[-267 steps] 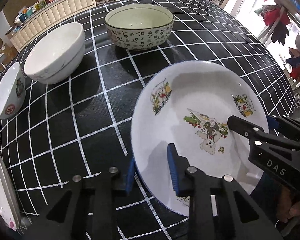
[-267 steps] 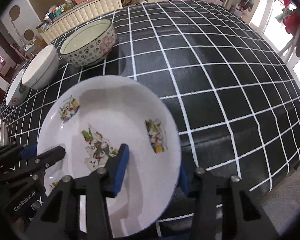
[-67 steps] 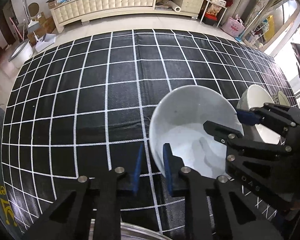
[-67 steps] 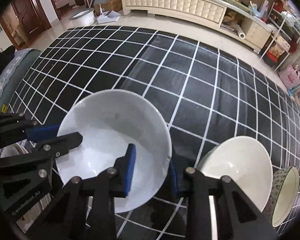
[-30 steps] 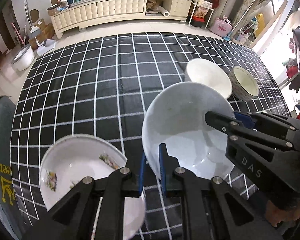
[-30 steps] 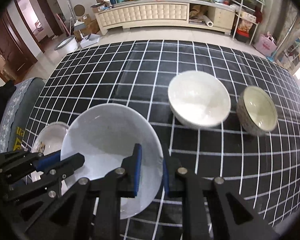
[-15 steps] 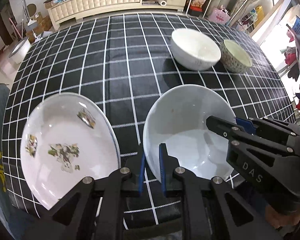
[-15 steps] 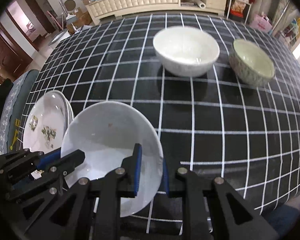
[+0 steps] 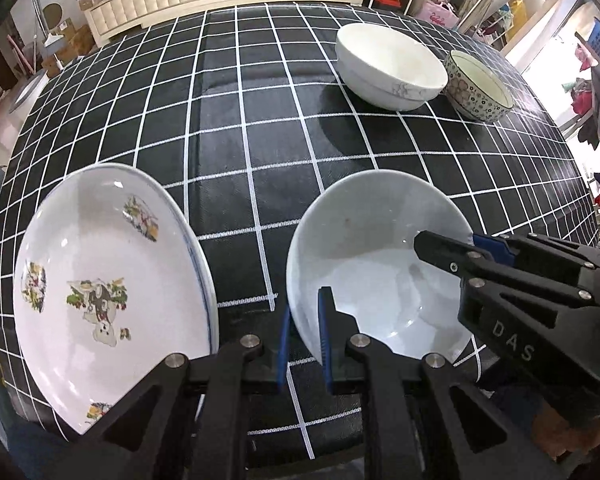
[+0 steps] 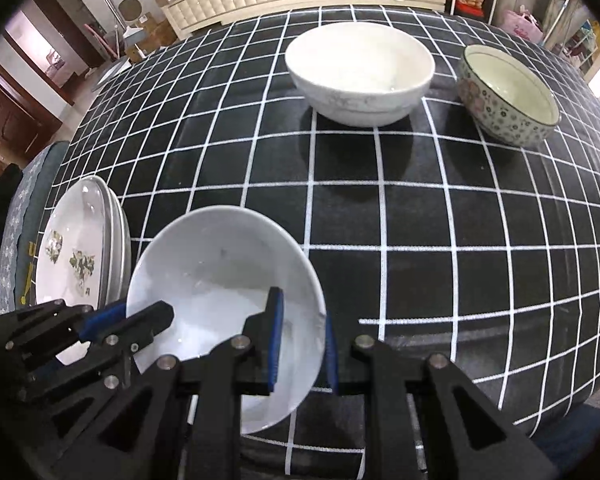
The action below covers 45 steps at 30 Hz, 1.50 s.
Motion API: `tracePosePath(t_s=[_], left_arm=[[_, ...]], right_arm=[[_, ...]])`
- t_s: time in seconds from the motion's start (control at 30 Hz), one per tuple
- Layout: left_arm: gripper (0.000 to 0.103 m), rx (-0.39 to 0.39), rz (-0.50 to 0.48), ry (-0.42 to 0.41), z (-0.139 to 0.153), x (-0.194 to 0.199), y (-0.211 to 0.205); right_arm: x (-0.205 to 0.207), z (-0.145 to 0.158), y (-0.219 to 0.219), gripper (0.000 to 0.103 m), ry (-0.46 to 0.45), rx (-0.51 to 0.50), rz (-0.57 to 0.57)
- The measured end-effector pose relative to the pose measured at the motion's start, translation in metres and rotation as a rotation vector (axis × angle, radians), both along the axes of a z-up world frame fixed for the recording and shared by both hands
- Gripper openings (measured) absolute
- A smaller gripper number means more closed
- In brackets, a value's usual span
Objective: Organize plates and bowls
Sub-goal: 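Lift the plain white bowl and carry it beside the plate stack, then lower the white bowl onto the table and open the left tool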
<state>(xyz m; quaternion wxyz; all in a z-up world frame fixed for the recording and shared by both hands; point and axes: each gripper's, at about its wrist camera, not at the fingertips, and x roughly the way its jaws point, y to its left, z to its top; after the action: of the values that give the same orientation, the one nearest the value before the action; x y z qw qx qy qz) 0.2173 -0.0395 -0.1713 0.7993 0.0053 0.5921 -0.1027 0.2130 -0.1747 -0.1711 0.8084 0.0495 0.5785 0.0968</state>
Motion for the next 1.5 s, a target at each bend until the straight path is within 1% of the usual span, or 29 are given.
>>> tracePosePath(t_s=[0.1,0.23,0.3,0.4,0.47,0.53,0.67,0.7,0.77,0.8,0.83,0.9,0.93,1.0,1.07,1.2,1.33,1.4,1.5], left_arm=[[0.011,0.002,0.002,-0.006,0.0,0.004,0.0],[0.011,-0.012,0.003,-0.003,0.0,0.005,0.003],[0.011,-0.012,0.002,-0.004,0.001,0.005,0.004],[0.011,-0.001,0.015,-0.027,0.005,0.004,0.006],[0.011,0.0,0.021,-0.052,0.009,0.003,0.008],[0.011,0.004,0.026,-0.06,0.012,0.002,0.011],[0.022,0.007,0.049,-0.066,0.016,0.0,0.016],[0.028,0.01,0.055,-0.074,0.019,-0.001,0.018],[0.032,0.013,0.059,-0.094,0.025,-0.003,0.019],[0.032,0.011,0.055,-0.101,0.028,-0.005,0.02],[0.032,0.01,0.051,-0.108,0.032,-0.006,0.02],[0.033,0.011,0.044,-0.122,0.038,-0.008,0.019],[0.034,0.012,0.042,-0.127,0.041,-0.009,0.018],[0.034,0.014,0.04,-0.138,0.046,-0.01,0.017],[0.034,0.015,0.038,-0.148,0.05,-0.01,0.015],[0.034,0.031,0.047,-0.191,0.064,-0.008,0.014],[0.034,0.017,0.056,-0.214,0.076,-0.001,0.013],[0.038,0.02,0.055,-0.229,0.082,0.003,0.011],[0.038,0.021,0.05,-0.255,0.093,0.007,0.008]], right_arm=[[0.001,0.0,-0.001,0.022,-0.002,-0.002,0.006],[0.001,0.001,-0.005,0.023,0.005,0.02,0.005],[0.0,0.003,-0.005,0.023,-0.004,-0.001,0.002],[0.0,0.005,-0.008,0.023,0.005,-0.02,-0.01],[-0.001,0.007,-0.012,0.023,0.011,-0.009,-0.025],[-0.003,0.009,-0.015,0.023,0.005,-0.008,-0.032],[-0.01,0.019,-0.016,0.023,-0.019,-0.02,-0.028],[-0.011,0.021,-0.017,0.023,-0.023,-0.024,-0.027],[-0.013,0.026,-0.016,0.024,-0.033,-0.032,-0.025],[-0.014,0.028,-0.016,0.025,-0.037,-0.037,-0.024],[-0.015,0.031,-0.017,0.028,-0.044,-0.043,-0.024],[-0.015,0.036,-0.015,0.036,-0.06,-0.054,-0.023],[-0.015,0.04,-0.016,0.038,-0.069,-0.056,-0.022],[-0.017,0.047,-0.017,0.046,-0.09,-0.07,-0.021],[-0.017,0.055,-0.018,0.052,-0.114,-0.081,-0.023],[-0.015,0.07,-0.026,0.053,-0.142,-0.071,-0.037],[-0.009,0.084,-0.033,0.055,-0.171,-0.071,-0.046],[-0.007,0.089,-0.036,0.055,-0.182,-0.067,-0.053],[-0.003,0.098,-0.04,0.055,-0.199,-0.064,-0.057]])
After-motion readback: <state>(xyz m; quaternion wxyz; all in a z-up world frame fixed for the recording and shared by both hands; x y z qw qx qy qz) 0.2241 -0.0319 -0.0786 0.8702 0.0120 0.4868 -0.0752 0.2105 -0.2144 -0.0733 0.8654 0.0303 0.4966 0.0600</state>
